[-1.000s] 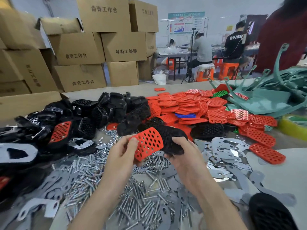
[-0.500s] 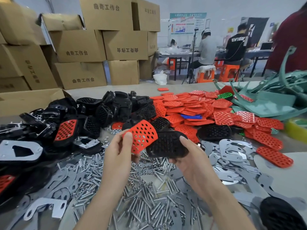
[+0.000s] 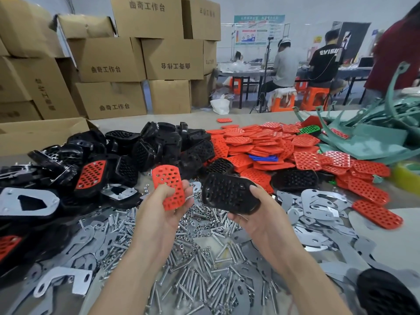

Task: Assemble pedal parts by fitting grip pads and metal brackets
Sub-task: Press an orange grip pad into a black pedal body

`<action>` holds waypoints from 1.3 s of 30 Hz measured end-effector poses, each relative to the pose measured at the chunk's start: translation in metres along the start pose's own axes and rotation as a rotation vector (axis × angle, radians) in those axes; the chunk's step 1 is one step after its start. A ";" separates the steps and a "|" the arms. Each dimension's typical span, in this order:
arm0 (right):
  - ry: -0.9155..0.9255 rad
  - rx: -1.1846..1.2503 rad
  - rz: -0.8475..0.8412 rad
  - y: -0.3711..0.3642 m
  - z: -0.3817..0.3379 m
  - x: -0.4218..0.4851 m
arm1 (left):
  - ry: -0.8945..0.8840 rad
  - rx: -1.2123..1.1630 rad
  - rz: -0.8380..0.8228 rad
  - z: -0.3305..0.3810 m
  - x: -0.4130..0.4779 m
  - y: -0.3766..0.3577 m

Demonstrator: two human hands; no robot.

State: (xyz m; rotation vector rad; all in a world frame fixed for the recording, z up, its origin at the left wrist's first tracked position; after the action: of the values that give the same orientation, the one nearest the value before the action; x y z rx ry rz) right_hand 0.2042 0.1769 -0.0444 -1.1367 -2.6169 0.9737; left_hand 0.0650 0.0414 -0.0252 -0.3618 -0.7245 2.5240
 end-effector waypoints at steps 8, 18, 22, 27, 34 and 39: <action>-0.016 0.047 -0.010 0.001 0.003 0.002 | 0.008 0.078 -0.039 -0.001 -0.006 -0.007; -0.025 0.021 0.020 -0.002 0.008 0.004 | -0.084 0.269 -0.008 -0.012 -0.002 -0.006; -0.027 0.029 -0.003 -0.004 0.009 0.003 | 0.010 0.176 -0.075 -0.018 -0.001 -0.009; -0.016 -0.005 -0.084 -0.007 0.013 0.001 | -0.104 0.430 -0.108 -0.023 -0.005 -0.013; 0.005 -0.020 -0.135 -0.005 0.015 0.004 | -0.262 0.630 -0.143 -0.019 -0.009 -0.016; 0.048 -0.046 -0.141 -0.004 0.015 0.005 | -0.339 0.765 -0.100 -0.019 -0.010 -0.014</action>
State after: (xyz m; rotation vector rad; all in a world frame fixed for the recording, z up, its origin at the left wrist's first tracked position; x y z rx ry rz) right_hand 0.1928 0.1701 -0.0544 -0.9568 -2.6515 0.8525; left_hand 0.0863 0.0547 -0.0318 0.3609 0.1467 2.5608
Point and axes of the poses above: each hand's wrist, its own x-axis towards the middle knuckle, its own y-axis out of the back of the hand, z = x × y, the point moved 6 cm from there along x, towards the middle knuckle, and after that the axes turned 4 degrees about z, right-handed, at the moved point
